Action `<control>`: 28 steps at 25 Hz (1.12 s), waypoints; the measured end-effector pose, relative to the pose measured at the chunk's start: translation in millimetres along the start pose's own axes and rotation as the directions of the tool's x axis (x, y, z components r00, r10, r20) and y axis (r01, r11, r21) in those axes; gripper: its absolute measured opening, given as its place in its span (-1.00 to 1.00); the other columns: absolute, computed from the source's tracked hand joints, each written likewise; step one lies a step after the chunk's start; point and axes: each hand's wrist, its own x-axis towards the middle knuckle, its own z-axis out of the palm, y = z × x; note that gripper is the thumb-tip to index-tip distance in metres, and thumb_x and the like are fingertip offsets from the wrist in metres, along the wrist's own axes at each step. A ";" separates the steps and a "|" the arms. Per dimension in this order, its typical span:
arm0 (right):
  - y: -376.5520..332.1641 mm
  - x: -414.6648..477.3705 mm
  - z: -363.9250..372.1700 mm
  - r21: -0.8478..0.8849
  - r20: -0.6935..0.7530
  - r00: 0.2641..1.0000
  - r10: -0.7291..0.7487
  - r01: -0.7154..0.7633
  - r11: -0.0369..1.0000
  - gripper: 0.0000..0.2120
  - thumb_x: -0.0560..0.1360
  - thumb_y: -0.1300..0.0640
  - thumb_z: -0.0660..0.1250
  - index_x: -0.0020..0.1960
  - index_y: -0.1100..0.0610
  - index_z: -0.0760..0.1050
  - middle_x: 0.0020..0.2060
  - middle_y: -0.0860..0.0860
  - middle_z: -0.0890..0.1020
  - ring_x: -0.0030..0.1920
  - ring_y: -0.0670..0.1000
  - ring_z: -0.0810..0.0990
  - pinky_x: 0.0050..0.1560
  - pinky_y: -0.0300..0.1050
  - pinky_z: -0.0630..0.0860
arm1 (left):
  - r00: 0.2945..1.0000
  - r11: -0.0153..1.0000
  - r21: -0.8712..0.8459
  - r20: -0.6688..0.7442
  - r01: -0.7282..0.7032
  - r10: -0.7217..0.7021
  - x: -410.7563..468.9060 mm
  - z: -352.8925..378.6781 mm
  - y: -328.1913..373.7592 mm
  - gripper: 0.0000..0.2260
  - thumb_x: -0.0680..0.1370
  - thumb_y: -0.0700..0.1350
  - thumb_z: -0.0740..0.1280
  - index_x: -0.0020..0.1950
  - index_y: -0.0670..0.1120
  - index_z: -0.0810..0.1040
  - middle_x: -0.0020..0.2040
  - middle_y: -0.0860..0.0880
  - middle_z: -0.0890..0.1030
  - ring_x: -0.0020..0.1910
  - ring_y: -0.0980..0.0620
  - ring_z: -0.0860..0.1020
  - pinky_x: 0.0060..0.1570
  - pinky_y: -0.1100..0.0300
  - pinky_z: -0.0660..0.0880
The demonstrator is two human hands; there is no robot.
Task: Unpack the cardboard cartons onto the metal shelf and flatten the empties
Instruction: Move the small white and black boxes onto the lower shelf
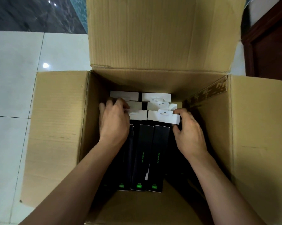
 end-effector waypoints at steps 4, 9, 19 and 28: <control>-5.5 -3.7 -18.4 0.058 0.005 1.000 -0.013 0.013 0.998 -0.60 0.54 0.31 0.36 0.29 -0.02 0.43 0.18 -0.04 0.53 0.10 0.03 0.54 0.05 -0.06 0.52 | 0.993 0.992 -0.051 -0.039 -0.113 0.111 -7.5 -8.5 2.3 -0.87 0.62 -0.18 0.25 0.15 -0.05 0.49 0.13 -0.11 0.54 0.15 -0.15 0.42 0.15 -0.10 0.38; -20.7 -11.8 -42.4 0.178 0.049 0.998 0.047 -0.055 0.982 -0.61 0.56 0.23 0.38 0.26 -0.11 0.38 0.19 -0.11 0.54 0.04 -0.07 0.56 -0.19 -0.32 0.40 | 0.993 0.962 -0.250 -0.051 -0.114 0.105 -24.2 -29.7 5.4 -0.93 0.65 -0.22 0.21 0.08 -0.07 0.44 0.05 -0.06 0.55 0.01 -0.03 0.45 0.00 0.11 0.33; -62.9 -39.0 -103.3 0.297 -0.065 0.998 0.016 0.004 0.955 -0.63 0.53 0.11 0.46 0.23 -0.07 0.37 0.23 -0.10 0.57 0.20 -0.04 0.54 0.06 -0.10 0.57 | 0.993 0.937 -0.331 -0.074 -0.111 0.091 -64.6 -94.9 28.9 -0.94 0.67 -0.11 0.23 0.13 0.01 0.43 0.11 0.01 0.50 0.11 0.01 0.42 -0.05 0.12 0.38; -97.5 -76.4 -164.2 0.350 -0.191 0.982 0.003 0.065 0.934 -0.68 0.49 0.08 0.45 0.16 -0.06 0.40 0.11 -0.11 0.60 0.10 -0.01 0.57 -0.05 -0.18 0.50 | 0.984 0.910 -0.385 -0.138 -0.155 0.109 -99.6 -158.4 58.1 -0.91 0.64 -0.07 0.28 0.13 0.08 0.45 0.14 0.03 0.53 0.18 -0.03 0.46 0.07 -0.09 0.55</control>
